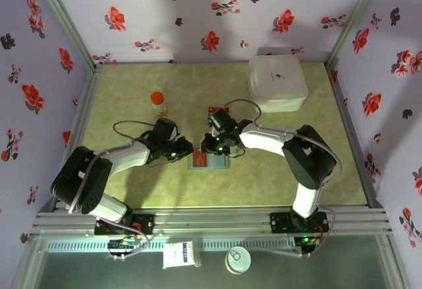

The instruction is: Take the credit cards out of the card holder

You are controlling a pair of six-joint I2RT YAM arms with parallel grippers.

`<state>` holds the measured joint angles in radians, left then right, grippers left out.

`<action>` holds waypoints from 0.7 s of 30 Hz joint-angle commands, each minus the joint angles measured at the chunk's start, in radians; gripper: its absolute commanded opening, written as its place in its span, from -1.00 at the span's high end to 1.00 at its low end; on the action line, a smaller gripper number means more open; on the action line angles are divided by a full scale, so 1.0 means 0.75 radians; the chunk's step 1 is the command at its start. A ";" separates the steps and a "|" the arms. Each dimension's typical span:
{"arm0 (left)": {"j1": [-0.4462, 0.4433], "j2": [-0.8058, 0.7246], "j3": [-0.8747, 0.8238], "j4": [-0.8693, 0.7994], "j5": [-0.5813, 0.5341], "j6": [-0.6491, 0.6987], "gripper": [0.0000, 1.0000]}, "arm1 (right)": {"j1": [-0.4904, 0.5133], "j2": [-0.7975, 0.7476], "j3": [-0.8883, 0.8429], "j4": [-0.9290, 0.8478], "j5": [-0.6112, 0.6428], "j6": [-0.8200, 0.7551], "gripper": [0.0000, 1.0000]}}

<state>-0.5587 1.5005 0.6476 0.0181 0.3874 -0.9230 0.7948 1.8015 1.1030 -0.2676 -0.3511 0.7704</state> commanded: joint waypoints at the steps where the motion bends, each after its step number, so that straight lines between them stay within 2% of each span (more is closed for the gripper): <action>1: 0.018 0.038 -0.026 0.015 0.027 0.056 0.86 | 0.012 0.043 0.050 -0.041 -0.016 0.021 0.64; 6: 0.025 0.077 -0.039 0.052 0.050 0.061 0.99 | 0.016 0.065 0.072 -0.052 -0.019 0.020 0.64; 21: 0.051 0.101 -0.099 0.070 0.052 0.061 1.00 | 0.021 0.105 0.075 -0.062 -0.011 0.018 0.60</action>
<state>-0.5323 1.5650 0.5987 0.0944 0.4347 -0.9054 0.8013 1.8614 1.1400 -0.2882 -0.3595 0.7704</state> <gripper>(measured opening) 0.037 0.196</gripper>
